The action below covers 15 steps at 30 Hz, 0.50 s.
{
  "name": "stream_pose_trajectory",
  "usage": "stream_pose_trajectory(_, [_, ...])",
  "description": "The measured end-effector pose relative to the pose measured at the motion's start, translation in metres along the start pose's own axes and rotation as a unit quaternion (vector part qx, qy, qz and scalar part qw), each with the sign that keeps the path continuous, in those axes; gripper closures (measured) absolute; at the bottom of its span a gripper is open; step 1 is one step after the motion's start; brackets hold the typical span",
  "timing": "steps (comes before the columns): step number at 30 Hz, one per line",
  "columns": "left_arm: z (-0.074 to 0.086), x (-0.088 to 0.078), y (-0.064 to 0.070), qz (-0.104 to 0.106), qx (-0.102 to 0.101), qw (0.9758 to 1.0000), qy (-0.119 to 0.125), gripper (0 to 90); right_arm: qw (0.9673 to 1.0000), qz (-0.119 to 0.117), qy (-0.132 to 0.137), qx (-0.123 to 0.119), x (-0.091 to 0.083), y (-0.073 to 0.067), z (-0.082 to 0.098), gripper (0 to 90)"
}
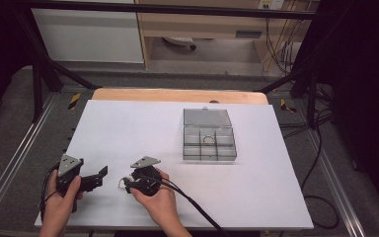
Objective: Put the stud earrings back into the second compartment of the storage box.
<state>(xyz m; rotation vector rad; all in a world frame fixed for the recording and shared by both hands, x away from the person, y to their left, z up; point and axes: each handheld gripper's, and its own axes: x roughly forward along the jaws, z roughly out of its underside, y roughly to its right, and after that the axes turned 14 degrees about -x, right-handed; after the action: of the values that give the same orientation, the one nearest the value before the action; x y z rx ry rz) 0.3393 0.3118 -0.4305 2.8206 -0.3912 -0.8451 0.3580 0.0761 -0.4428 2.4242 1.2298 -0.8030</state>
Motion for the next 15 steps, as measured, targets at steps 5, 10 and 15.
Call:
stream_pose_trajectory(5, [-0.001,-0.001,-0.003,-0.003,-0.002,1.0,0.002,6.9,0.9999,0.002,0.016,0.0,-0.005,0.006,-0.003,53.1])
stream_pose_trajectory(10, [0.0,0.001,0.0,0.002,0.003,1.0,-0.002,6.9,1.0,0.001,0.0,0.005,0.003,0.009,0.0,60.6])
stream_pose_trajectory(15, [0.001,0.0,0.002,0.002,0.005,1.0,-0.002,6.8,0.9999,0.001,-0.015,-0.006,0.013,-0.002,0.005,65.1])
